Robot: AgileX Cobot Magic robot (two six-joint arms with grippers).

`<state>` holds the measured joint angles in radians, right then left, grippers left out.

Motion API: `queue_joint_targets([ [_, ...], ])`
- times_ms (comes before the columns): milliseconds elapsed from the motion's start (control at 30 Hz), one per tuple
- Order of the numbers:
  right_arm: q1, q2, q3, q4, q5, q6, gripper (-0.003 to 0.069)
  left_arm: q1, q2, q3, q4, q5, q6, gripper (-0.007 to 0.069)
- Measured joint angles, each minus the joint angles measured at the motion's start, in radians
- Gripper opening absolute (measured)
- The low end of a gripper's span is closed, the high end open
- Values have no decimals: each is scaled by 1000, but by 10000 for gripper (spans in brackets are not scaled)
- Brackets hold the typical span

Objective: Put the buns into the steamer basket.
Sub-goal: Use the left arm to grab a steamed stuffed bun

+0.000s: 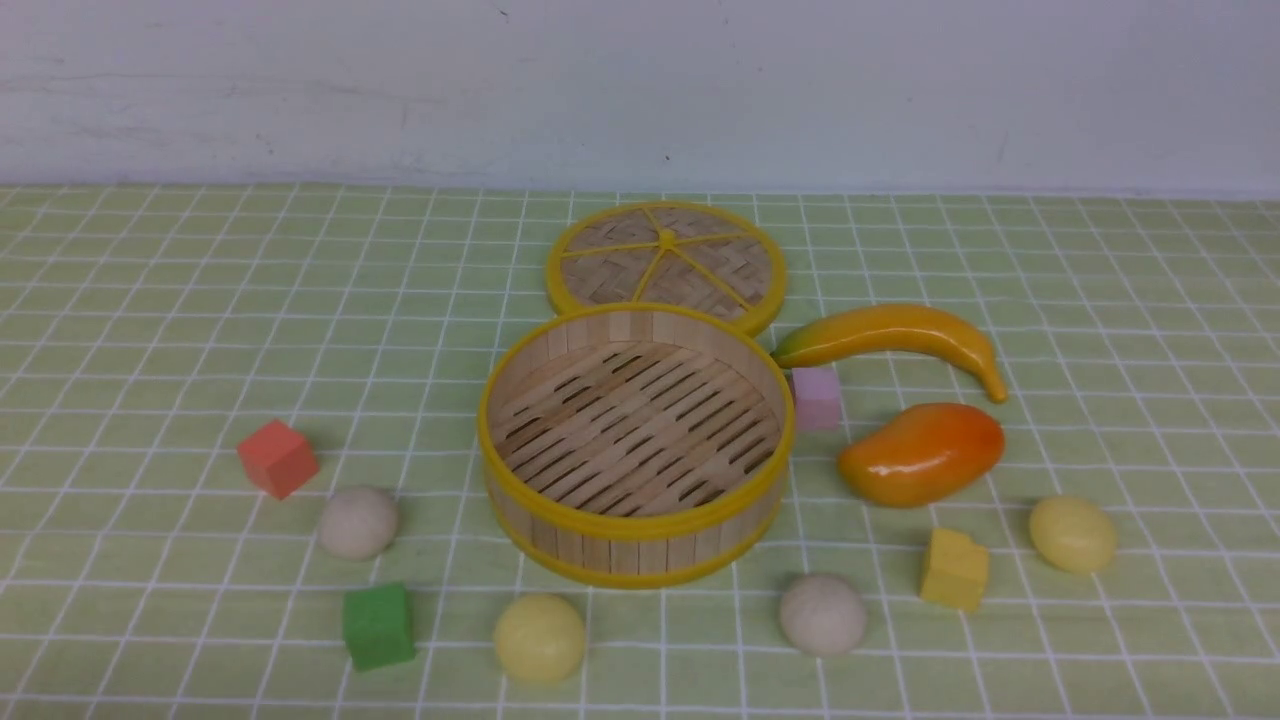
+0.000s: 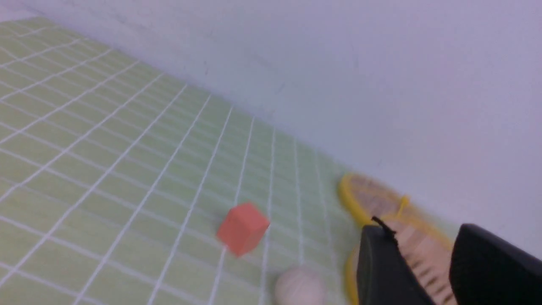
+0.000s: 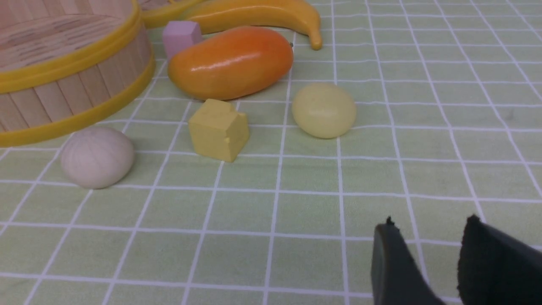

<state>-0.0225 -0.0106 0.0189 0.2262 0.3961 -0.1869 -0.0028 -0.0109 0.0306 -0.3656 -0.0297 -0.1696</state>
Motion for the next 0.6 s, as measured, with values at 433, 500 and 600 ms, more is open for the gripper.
queue_joint_targets([
  [433, 0, 0, 0, 0, 0, 0, 239, 0, 0, -131, -146, -328, -82, 239],
  [500, 0, 0, 0, 0, 0, 0, 239, 0, 9, -197, -147, -328, -75, 239],
  [600, 0, 0, 0, 0, 0, 0, 239, 0, 78, -328, -147, -300, -71, 239],
])
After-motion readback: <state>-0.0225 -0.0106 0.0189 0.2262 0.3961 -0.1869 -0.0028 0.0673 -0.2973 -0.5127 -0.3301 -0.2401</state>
